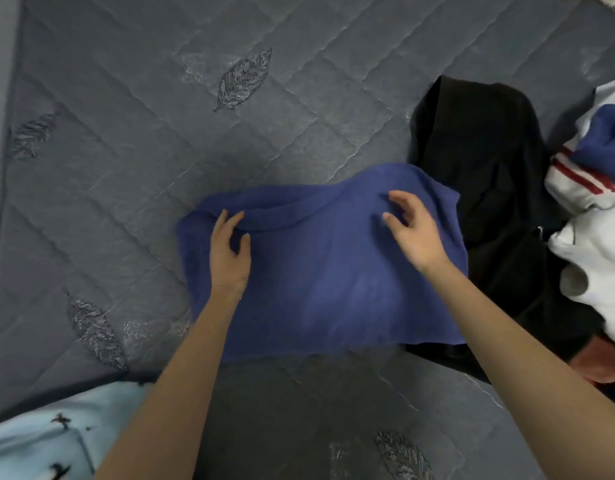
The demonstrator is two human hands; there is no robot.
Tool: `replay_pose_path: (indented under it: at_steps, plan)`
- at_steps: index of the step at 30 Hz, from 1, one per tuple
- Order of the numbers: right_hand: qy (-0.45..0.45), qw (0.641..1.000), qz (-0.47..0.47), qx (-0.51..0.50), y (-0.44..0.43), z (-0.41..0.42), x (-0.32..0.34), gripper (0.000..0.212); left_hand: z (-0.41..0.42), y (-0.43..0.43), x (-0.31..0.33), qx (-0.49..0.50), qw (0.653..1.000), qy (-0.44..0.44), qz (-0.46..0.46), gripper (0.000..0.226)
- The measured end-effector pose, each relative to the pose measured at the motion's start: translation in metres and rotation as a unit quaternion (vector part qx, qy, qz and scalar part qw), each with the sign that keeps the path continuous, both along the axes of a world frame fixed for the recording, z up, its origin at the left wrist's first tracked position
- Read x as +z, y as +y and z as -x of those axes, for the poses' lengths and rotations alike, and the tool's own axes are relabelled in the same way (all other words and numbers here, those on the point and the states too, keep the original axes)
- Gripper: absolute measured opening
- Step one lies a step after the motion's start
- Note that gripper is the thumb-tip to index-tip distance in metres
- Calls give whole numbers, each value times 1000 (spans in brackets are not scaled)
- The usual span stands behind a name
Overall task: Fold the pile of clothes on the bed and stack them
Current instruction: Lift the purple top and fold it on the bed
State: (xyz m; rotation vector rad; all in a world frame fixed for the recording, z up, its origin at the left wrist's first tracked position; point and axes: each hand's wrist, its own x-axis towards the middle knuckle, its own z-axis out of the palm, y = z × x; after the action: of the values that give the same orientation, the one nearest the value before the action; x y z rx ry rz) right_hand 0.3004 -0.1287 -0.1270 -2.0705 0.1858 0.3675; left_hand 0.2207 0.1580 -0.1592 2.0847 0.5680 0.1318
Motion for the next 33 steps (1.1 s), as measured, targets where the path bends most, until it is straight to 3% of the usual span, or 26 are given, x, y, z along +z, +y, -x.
replay_pose_path:
  at_steps: [3, 6, 9, 11, 14, 18, 25, 29, 33]
  plan:
    - [-55, 984, 119, 119, 2, 7, -8, 36, 7, -14, -6, -102, 988, -4, -113, 26]
    - [-69, 943, 226, 236, 10, 8, -18, 31, 6, -24, -6, -151, 979, 31, -136, 14]
    - [-49, 907, 294, 296, 16, 3, -18, 42, 1, -27, -12, -194, 959, 56, -198, 26]
    - [-52, 900, 330, 280, 16, -2, -14, 51, -3, -25, -13, -211, 939, 113, -247, 41]
    - [-71, 916, 339, 203, -1, -8, -5, 55, -2, -30, -13, -207, 917, 175, -292, 53]
    - [-122, 945, 291, 92, -43, 11, -1, 57, 16, -71, -7, -238, 908, 135, -317, 60]
    - [-37, 976, 212, -39, -93, 77, -12, 77, 58, -179, -24, -377, 863, 74, -328, 66]
    - [-31, 979, 185, -75, -102, 68, -12, 65, 64, -205, -39, -380, 847, 116, -352, 69]
    - [27, 986, 161, -44, -102, 39, -2, 46, 64, -209, -41, -358, 851, 107, -368, 68]
